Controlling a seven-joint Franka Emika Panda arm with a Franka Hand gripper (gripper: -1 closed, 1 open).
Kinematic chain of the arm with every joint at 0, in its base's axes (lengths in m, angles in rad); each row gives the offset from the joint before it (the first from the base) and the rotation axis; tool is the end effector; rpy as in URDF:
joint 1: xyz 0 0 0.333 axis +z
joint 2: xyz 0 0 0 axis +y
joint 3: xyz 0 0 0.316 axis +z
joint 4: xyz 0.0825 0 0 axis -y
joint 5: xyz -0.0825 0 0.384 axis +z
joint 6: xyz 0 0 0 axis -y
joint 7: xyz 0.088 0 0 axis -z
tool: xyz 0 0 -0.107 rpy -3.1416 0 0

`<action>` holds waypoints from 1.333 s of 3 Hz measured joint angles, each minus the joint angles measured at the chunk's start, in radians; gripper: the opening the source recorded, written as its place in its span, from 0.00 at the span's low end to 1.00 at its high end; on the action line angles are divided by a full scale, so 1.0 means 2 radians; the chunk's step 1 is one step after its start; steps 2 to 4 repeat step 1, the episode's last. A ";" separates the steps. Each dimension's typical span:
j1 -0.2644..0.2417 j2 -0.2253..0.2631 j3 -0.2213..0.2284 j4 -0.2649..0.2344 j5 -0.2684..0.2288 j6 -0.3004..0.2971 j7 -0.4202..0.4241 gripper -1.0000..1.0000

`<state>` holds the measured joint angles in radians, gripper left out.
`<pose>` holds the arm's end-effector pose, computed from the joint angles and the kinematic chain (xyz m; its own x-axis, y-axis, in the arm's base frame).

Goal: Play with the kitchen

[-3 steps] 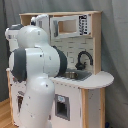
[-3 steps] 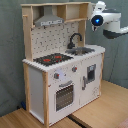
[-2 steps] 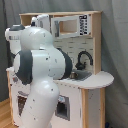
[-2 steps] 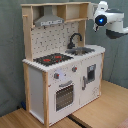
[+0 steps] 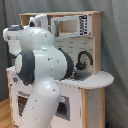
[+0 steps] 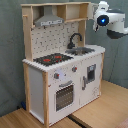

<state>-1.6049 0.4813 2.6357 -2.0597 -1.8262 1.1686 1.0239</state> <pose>0.3678 0.2265 0.7057 0.4015 0.3871 0.8300 -0.6566 -0.5101 0.5555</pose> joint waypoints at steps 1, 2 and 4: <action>0.032 -0.002 0.000 0.000 -0.003 0.000 0.003 1.00; 0.032 -0.002 0.000 0.000 -0.003 0.000 0.003 1.00; 0.032 -0.002 0.000 0.000 -0.003 0.000 0.003 1.00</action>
